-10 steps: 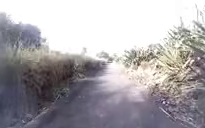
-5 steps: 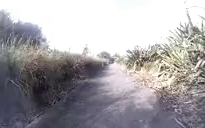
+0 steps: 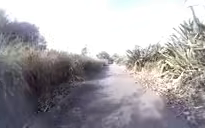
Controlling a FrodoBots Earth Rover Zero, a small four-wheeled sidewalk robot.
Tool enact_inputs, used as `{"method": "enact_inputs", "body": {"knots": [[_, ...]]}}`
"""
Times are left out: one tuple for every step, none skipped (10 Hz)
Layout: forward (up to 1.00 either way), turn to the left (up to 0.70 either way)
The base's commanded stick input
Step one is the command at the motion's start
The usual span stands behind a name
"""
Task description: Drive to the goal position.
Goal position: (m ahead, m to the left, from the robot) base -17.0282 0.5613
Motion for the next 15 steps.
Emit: {"method": "enact_inputs", "body": {"knots": [[0.45, 0.00], [0.45, 0.00], [0.45, -0.27], [0.45, -0.27], [0.42, -0.37], [0.36, -0.56], [0.00, -0.45], [0.00, -0.45], [0.00, -0.45], [0.00, -0.45], [0.00, -0.45], [0.00, -0.45], [0.00, -0.45], [0.00, -0.45], [0.00, -0.45]]}}
